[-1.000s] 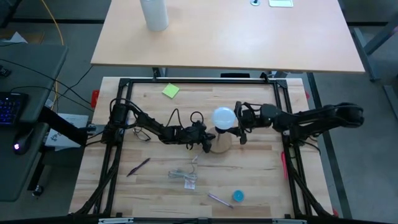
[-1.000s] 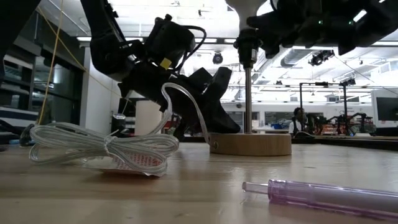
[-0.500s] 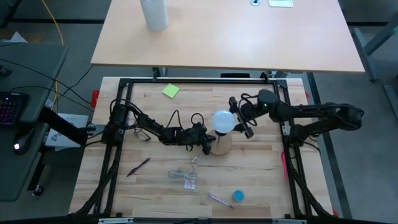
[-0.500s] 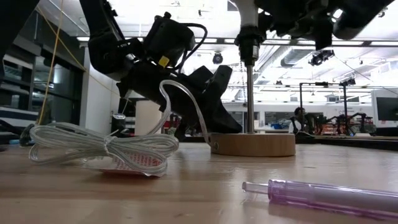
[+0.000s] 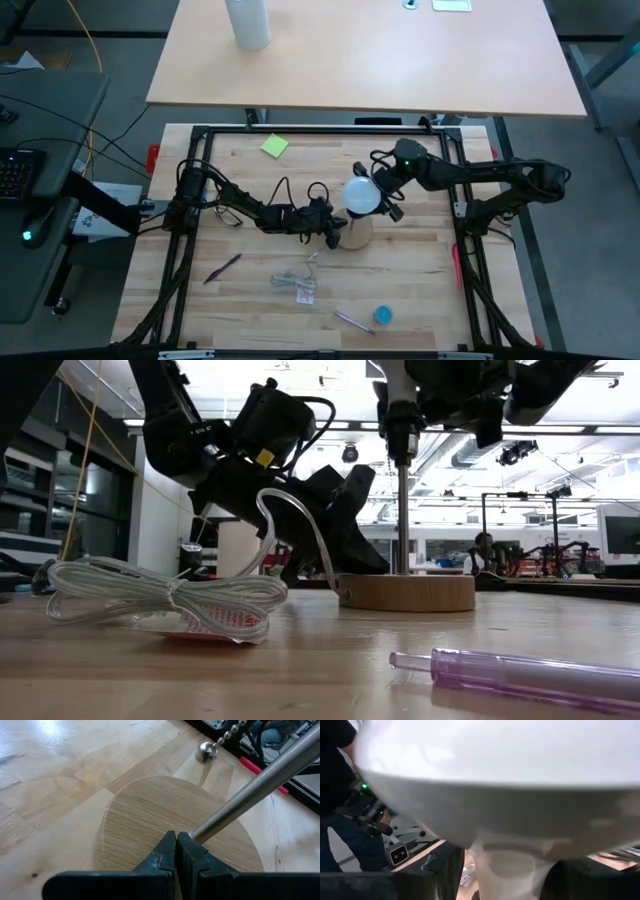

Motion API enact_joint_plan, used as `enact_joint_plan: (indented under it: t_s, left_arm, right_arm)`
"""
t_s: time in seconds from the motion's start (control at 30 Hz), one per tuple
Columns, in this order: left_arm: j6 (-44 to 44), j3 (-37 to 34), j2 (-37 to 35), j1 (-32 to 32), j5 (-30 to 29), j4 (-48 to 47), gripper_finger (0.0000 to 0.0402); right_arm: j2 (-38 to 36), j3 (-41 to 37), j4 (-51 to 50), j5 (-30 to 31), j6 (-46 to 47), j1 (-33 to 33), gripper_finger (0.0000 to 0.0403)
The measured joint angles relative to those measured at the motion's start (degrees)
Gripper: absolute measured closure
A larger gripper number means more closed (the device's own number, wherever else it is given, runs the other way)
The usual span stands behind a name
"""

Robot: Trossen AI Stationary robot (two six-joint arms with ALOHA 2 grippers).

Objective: Screw lightbulb
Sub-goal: Remove the lightbulb from the lamp

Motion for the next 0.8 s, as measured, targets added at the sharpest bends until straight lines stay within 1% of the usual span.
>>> enact_joint_plan:
  t_s: [0.13, 0.3, 0.53, 0.8]
  left_arm:
    - [-0.01, -0.02, 0.00, 0.00, 0.01, -0.02, 0.0401]
    - [-0.02, -0.02, 0.00, 0.00, -0.01, -0.02, 0.0401]
    - [-0.04, 0.05, 0.00, -0.13, -1.51, -0.68, 0.0401]
    - [-2.75, 0.05, 0.00, -1.40, -5.89, -2.51, 0.0401]
  right_arm:
    - [-0.05, 0.13, -0.12, -0.79, 0.14, -0.02, 0.0205]
    - [-0.33, 0.13, -0.68, -0.39, 0.36, -0.04, 0.0253]
    - [-0.39, 0.15, -1.17, 2.15, 2.96, -0.09, 0.0255]
    - [-0.55, 0.20, -1.62, 8.35, 4.51, 1.66, 0.0255]
